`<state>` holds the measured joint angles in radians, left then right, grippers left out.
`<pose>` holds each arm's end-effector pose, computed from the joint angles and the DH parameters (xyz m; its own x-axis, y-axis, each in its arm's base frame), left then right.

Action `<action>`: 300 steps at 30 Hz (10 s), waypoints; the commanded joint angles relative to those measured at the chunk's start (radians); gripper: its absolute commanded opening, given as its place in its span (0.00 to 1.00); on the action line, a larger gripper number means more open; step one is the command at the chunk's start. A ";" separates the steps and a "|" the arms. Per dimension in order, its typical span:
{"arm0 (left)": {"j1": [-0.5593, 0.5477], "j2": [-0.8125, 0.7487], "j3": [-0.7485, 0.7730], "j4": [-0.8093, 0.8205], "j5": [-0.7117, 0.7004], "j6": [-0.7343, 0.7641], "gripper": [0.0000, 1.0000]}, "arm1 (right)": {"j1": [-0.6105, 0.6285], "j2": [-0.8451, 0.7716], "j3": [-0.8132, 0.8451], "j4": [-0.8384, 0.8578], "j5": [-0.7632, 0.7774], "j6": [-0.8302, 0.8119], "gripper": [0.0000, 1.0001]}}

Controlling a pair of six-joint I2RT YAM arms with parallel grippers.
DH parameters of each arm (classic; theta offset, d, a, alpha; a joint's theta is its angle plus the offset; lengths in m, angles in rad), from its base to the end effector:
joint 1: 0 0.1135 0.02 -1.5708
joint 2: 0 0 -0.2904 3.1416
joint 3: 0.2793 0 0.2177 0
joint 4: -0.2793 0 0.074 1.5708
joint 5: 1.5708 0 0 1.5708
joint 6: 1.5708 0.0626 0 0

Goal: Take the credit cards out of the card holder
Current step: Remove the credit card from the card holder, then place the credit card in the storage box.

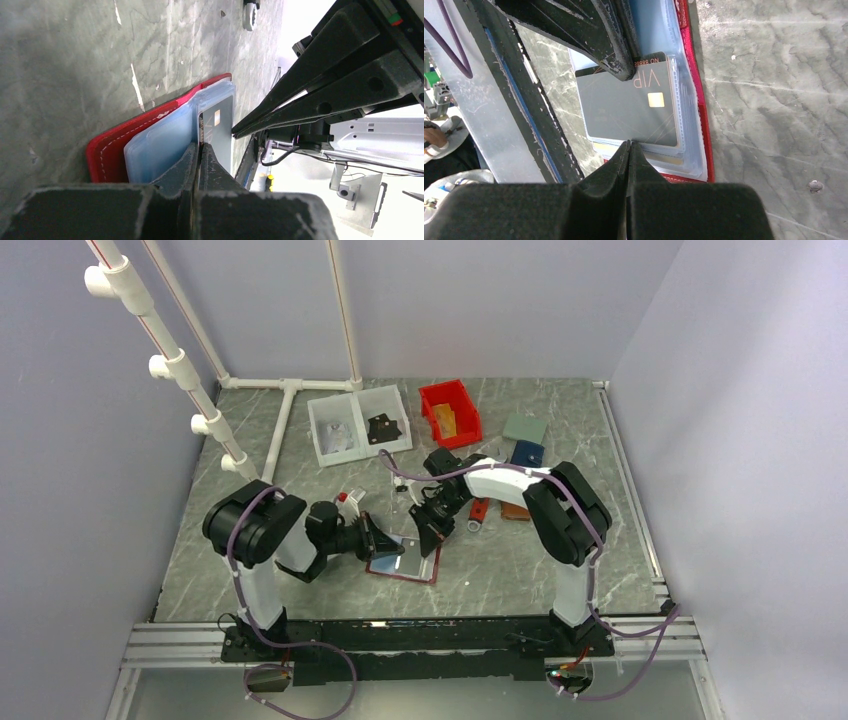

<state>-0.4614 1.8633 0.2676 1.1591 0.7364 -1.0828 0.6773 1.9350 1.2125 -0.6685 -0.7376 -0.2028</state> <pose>0.2209 -0.1568 0.1300 -0.9502 -0.2584 -0.1740 0.0757 0.3503 -0.9336 0.2398 0.2469 0.1731 -0.6387 -0.7049 -0.3084 -0.7005 0.3669 0.6121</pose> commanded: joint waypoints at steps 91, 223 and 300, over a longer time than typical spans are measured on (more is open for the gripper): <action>0.089 -0.494 0.128 -1.025 -0.089 0.322 0.00 | 0.006 0.091 0.012 0.041 0.216 -0.095 0.13; 0.078 -1.138 0.310 -1.577 -0.566 0.398 0.99 | -0.106 0.266 0.929 0.263 0.555 0.326 0.00; 0.078 -1.235 0.357 -1.692 -0.686 0.370 0.99 | -0.085 0.567 1.177 0.090 0.211 0.074 0.00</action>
<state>-0.3813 0.6479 0.5900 -0.5148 0.1009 -0.7216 0.5888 2.4836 2.3054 -0.6193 -0.5159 -0.1707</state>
